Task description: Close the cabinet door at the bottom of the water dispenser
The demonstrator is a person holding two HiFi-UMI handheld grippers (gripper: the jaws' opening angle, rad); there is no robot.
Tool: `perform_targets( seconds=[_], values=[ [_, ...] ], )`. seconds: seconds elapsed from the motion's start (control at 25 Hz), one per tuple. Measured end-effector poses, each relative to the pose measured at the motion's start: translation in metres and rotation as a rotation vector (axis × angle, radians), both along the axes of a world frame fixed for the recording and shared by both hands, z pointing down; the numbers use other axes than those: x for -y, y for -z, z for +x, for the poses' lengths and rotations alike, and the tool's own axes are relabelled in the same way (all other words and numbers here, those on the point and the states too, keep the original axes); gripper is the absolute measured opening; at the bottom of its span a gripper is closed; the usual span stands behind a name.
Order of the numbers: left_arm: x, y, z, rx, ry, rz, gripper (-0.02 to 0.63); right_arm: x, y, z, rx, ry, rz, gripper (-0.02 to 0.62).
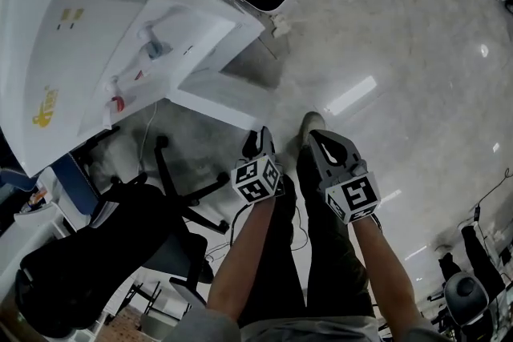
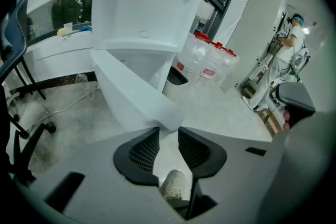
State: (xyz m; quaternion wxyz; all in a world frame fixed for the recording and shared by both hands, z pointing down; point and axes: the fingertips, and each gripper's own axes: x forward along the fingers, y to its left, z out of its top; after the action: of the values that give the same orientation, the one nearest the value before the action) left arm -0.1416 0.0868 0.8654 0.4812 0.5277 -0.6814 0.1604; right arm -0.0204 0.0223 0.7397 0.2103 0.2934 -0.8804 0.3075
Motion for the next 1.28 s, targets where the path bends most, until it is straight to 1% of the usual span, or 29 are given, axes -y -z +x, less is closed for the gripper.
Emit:
perform_targets(
  seconds=[0.2,0.4,0.56,0.72,0.96,1.16,1.28],
  values=[
    [0.03,0.0,0.009,-0.008,-0.015,0.0,0.118,0.022,-0.007,0.015,-0.011,-0.046,0.0,0.008],
    [0.066,-0.001,0.012,-0.036,-0.005,0.02,0.115,0.039,-0.011,0.01,-0.015,-0.082,-0.006,0.008],
    [0.089,0.0,0.01,-0.041,-0.058,0.035,0.104,0.048,-0.012,0.005,-0.023,-0.114,-0.013,0.008],
    [0.115,0.0,0.008,-0.052,-0.123,0.059,0.1,0.059,-0.011,0.003,-0.029,-0.165,-0.015,0.008],
    [0.139,-0.003,-0.002,-0.065,-0.15,0.053,0.1,0.068,-0.01,-0.003,-0.027,-0.223,-0.022,0.008],
    [0.155,-0.004,-0.007,-0.052,-0.209,0.069,0.1,0.074,-0.013,-0.007,-0.028,-0.249,-0.026,0.008],
    [0.166,-0.005,-0.01,-0.044,-0.23,0.081,0.1,0.076,-0.015,-0.009,-0.029,-0.258,-0.029,0.008]
  ],
)
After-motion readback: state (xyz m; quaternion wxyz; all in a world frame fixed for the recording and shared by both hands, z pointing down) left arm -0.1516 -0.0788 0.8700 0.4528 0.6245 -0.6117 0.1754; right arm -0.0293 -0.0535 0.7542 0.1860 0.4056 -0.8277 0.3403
